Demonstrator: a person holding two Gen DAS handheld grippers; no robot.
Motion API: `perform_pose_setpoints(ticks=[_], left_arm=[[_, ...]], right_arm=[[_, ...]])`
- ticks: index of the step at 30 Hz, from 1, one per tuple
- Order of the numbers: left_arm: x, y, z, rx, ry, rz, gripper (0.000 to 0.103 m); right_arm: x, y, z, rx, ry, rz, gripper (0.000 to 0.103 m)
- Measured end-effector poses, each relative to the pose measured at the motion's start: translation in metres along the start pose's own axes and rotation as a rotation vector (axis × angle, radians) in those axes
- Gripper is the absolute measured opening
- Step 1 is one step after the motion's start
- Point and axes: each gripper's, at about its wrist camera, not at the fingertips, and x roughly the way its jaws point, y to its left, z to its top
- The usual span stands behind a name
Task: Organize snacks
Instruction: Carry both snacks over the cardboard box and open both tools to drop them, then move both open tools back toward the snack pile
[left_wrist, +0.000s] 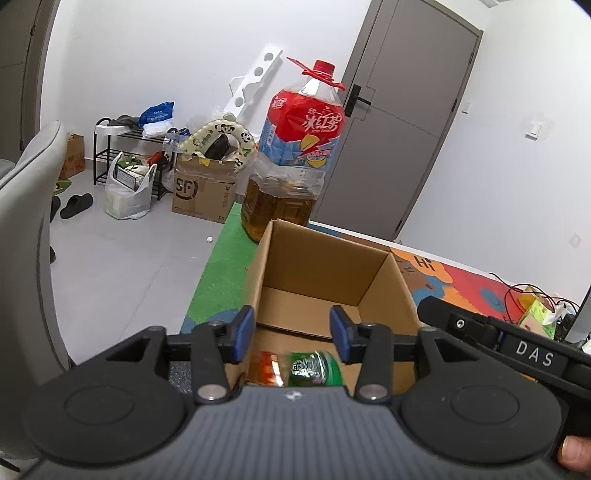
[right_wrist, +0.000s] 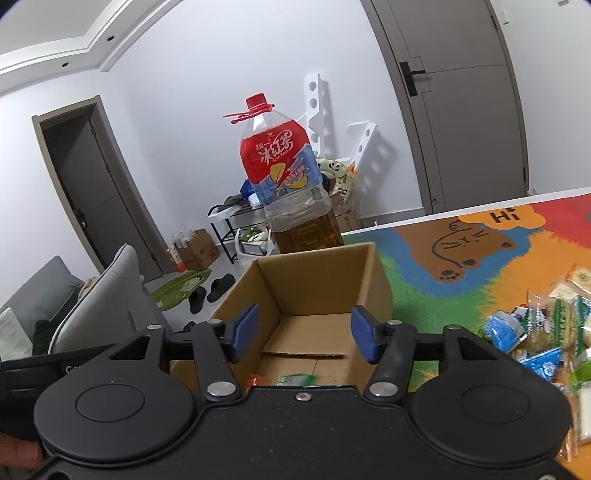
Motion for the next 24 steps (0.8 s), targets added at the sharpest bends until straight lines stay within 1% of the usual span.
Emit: perform_pose_setpoints(ticks=[2, 4, 6, 19, 21, 23, 24], left_arm=[[-0.003, -0.003, -0.003, 0.002, -0.003, -0.004, 0.052], [-0.004, -0.005, -0.005, 0.005, -0.001, -0.009, 0.054], [-0.005, -0.006, -0.008, 0.002, 0.0, -0.015, 0.055], [-0.021, -0.031, -0.026, 0.033, -0.006, -0.055, 0.058], [-0.024, -0.036, -0.029, 0.038, -0.007, -0.058, 0.06], [-0.026, -0.041, -0.031, 0.046, -0.006, -0.059, 0.065], [-0.027, -0.043, -0.032, 0.05, -0.006, -0.06, 0.065]], right_arm=[[-0.004, -0.002, -0.001, 0.002, -0.007, -0.017, 0.063], [-0.009, -0.005, -0.002, 0.008, -0.013, -0.033, 0.067], [-0.013, -0.008, -0.005, 0.014, -0.015, -0.044, 0.069], [-0.052, -0.031, -0.023, 0.051, -0.036, -0.106, 0.069], [-0.059, -0.034, -0.025, 0.052, -0.041, -0.112, 0.069], [-0.065, -0.037, -0.027, 0.054, -0.045, -0.118, 0.07], [-0.069, -0.039, -0.028, 0.056, -0.048, -0.12, 0.07]])
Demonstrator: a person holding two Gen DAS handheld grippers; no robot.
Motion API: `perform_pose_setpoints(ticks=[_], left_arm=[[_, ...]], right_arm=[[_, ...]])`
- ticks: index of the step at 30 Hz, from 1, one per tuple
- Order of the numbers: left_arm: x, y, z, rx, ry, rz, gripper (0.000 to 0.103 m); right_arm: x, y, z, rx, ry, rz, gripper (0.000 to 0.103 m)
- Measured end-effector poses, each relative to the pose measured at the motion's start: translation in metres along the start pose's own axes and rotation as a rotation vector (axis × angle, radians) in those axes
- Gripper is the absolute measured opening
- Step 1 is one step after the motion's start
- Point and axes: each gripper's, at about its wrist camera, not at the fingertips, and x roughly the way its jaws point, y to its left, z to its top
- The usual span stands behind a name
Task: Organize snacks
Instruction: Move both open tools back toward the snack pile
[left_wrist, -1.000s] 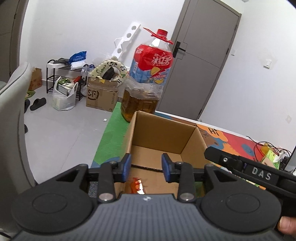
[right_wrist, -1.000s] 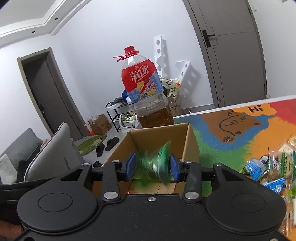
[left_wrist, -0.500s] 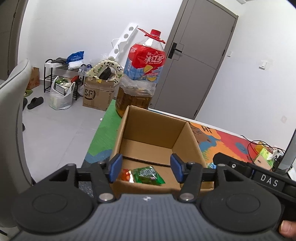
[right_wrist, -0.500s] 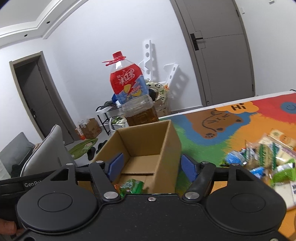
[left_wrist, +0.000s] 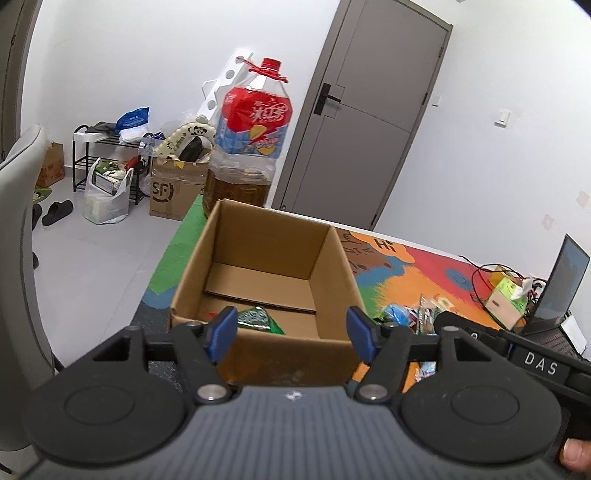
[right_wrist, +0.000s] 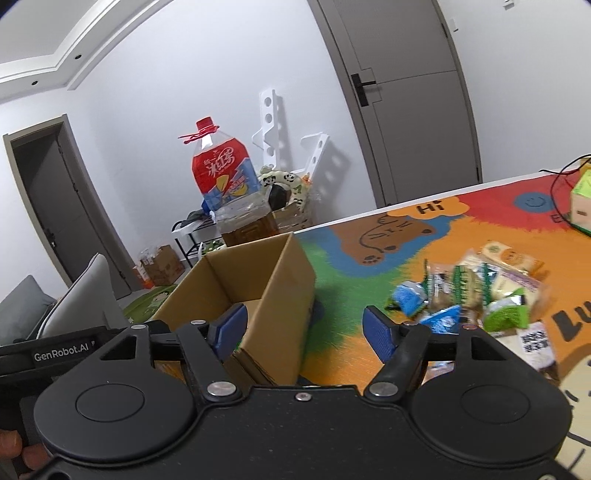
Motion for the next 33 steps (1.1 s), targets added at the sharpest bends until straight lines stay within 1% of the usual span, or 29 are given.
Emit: perform_pose_setpoints(ticks=[8, 22, 33], left_arm=[[-0.001, -0.021, -0.012, 0.031, 0.014, -0.015, 0.071], [0.009, -0.072, -0.036, 0.107, 0.054, -0.08, 0.071], [0.025, -0.1, -0.049, 0.139, 0.096, -0.095, 0.071]], right_arm=[[-0.019, -0.019, -0.007, 0.014, -0.008, -0.022, 0.075], [-0.046, -0.069, -0.018, 0.081, -0.028, -0.094, 0.076], [-0.06, -0.105, -0.024, 0.117, -0.037, -0.14, 0.076]])
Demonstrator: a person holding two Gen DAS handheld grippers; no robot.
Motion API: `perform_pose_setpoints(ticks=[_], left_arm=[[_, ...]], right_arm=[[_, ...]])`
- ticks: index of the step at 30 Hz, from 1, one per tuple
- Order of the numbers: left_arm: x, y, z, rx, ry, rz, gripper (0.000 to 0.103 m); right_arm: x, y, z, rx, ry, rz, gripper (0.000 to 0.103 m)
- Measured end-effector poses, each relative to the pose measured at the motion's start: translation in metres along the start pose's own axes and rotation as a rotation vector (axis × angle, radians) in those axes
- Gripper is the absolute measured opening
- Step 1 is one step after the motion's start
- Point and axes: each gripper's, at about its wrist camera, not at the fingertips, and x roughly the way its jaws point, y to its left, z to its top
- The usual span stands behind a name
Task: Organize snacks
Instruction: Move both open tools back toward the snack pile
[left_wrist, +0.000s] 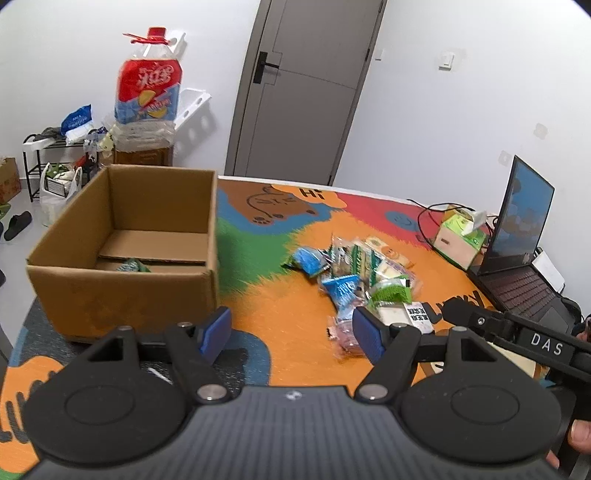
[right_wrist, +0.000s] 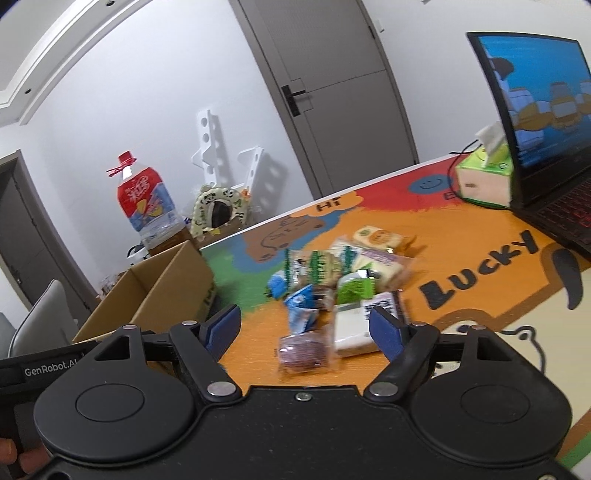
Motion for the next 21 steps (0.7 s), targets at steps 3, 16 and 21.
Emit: perform_pose_setpoints(ticks=[3, 16, 21], left_arm=[[0.006, -0.007, -0.002, 0.012, 0.011, -0.005, 0.071], [0.048, -0.022, -0.007, 0.022, 0.075, -0.007, 0.071], [0.066, -0.025, -0.01, 0.022, 0.107, 0.003, 0.071]], right_arm=[[-0.001, -0.009, 0.001, 0.005, -0.001, -0.015, 0.076], [0.019, -0.038, -0.005, 0.009, 0.06, -0.054, 0.076], [0.035, -0.045, -0.006, 0.011, 0.089, -0.052, 0.076]])
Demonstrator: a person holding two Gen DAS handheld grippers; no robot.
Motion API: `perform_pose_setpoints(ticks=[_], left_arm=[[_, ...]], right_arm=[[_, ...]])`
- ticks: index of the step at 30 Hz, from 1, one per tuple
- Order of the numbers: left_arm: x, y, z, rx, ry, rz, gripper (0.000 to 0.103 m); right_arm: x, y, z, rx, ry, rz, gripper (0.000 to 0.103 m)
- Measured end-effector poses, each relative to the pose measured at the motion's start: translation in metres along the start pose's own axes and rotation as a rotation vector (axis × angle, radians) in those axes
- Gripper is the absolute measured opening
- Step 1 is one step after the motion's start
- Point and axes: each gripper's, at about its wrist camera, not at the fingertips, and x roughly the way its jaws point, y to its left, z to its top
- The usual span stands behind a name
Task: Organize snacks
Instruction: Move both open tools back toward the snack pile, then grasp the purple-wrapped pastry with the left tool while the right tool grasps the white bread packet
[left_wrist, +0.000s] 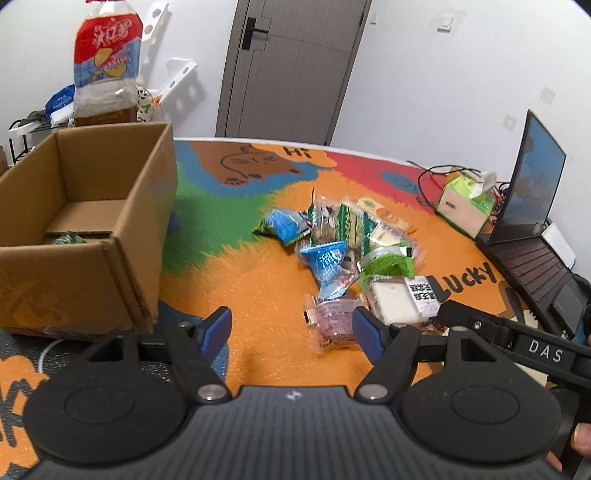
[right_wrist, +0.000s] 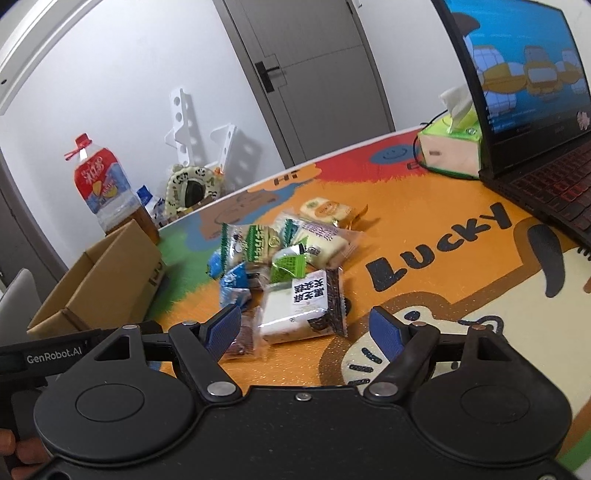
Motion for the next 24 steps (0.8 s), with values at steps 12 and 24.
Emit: perform_pose_setpoints(ticks=[12, 24], left_arm=[[0.043, -0.012, 0.001, -0.004, 0.063, -0.011, 0.071], [0.058, -0.024, -0.003, 0.025, 0.044, -0.016, 0.065]], right_arm=[[0.03, -0.015, 0.005, 0.027, 0.036, 0.014, 0.076], [0.041, -0.023, 0.007, 0.045, 0.046, 0.017, 0.076]])
